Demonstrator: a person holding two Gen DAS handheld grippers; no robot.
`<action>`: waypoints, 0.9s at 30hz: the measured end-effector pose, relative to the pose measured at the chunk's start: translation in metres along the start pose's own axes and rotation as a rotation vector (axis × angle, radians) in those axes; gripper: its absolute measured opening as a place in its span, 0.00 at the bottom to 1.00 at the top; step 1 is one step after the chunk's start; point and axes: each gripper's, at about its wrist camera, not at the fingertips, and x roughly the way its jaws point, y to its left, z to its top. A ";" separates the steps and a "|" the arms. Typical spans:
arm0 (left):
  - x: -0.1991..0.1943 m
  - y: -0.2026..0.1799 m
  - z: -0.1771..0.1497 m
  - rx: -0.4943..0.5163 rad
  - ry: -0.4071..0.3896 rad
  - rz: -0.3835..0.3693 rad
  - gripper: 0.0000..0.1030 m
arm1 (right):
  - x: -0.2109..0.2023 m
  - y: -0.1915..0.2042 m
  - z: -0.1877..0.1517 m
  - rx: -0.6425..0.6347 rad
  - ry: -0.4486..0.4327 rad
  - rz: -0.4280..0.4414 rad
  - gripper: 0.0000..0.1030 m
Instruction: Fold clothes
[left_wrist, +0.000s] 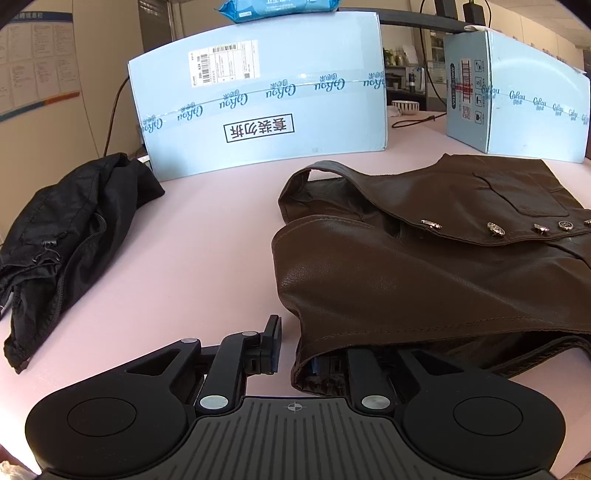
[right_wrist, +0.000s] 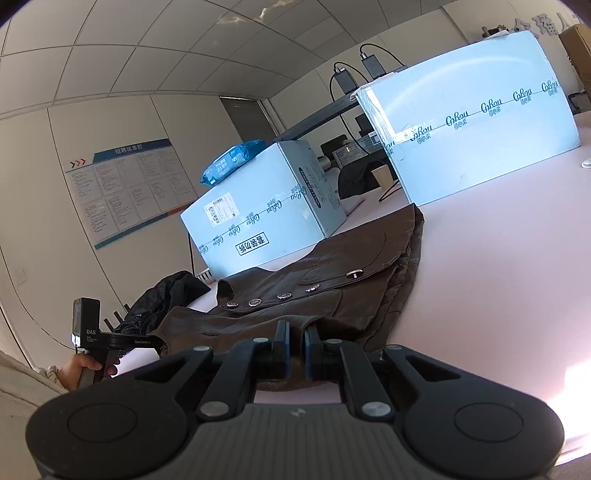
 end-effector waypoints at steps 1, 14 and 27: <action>-0.002 0.002 -0.001 -0.010 0.001 0.015 0.41 | 0.001 0.001 -0.002 -0.005 0.006 -0.003 0.09; -0.012 0.008 -0.006 -0.073 0.022 -0.096 0.24 | 0.004 0.009 -0.008 -0.049 0.034 0.000 0.09; -0.032 0.015 0.001 -0.134 0.025 -0.118 0.02 | -0.009 0.014 0.003 -0.047 -0.029 0.046 0.08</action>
